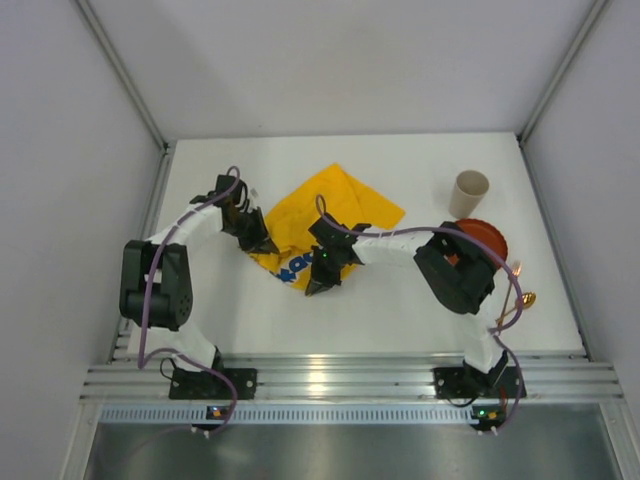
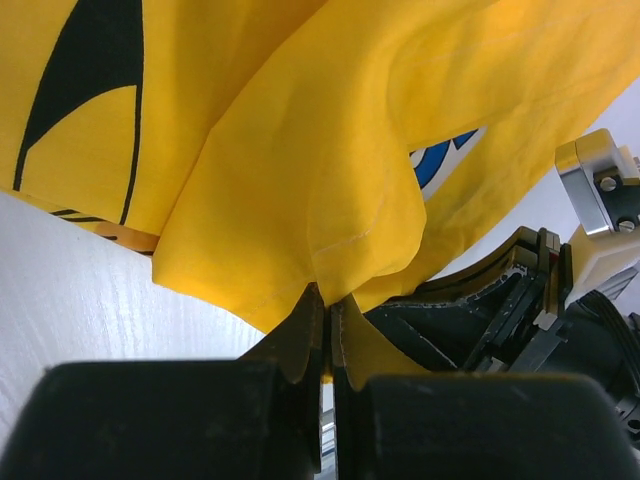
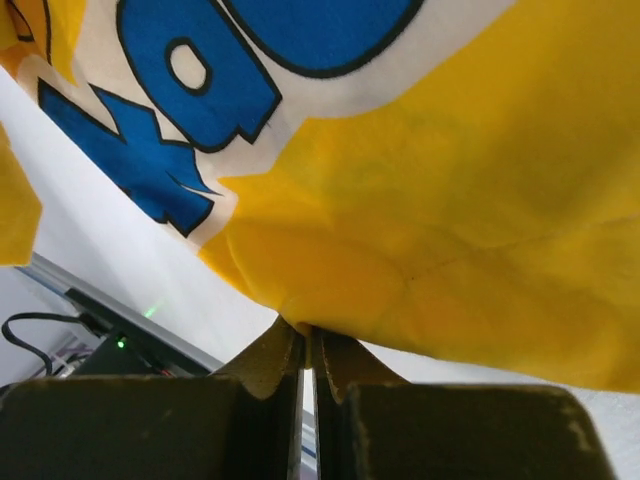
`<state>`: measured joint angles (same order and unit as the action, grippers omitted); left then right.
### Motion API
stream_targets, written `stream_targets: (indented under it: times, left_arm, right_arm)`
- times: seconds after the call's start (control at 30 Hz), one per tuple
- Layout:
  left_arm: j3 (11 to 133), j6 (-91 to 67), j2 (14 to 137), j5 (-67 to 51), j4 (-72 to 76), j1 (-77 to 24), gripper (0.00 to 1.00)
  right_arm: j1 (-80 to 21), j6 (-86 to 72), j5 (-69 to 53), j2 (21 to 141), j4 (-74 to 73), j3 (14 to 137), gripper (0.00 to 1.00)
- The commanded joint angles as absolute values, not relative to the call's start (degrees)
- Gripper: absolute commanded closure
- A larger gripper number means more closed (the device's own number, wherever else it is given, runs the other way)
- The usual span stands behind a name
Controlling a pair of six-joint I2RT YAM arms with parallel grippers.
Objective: Set the dinner table for one person
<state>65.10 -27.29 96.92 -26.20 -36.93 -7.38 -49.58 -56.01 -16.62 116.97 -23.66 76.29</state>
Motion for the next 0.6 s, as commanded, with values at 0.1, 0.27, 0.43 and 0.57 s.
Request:
stream_targets:
  times: [0.1,0.27,0.43,0.57]
  left_arm:
    - [65.2,-26.7,98.6,-28.0,-34.8,-7.5,1.00]
    - [67.1,-26.7,98.5,-26.5,-35.9,-7.4,1.00]
    - [70.4,-30.1,98.0,-28.5,-35.4,-5.0,1.00]
    - [70.0,-37.6,95.5,-32.5,-31.8,4.3,1.00]
  right_arm:
    - [-48.2,-52.5,-5.6,122.7,-32.3,78.2,1.00]
    - [-45.4,-46.5,-0.3,115.7,-40.8,78.0,1.00]
    - [-35.8,-38.6,6.1,102.9,-49.9,74.1,1.00]
    - [-25.0,-32.0,8.3,95.2,-55.6,74.6,1.00]
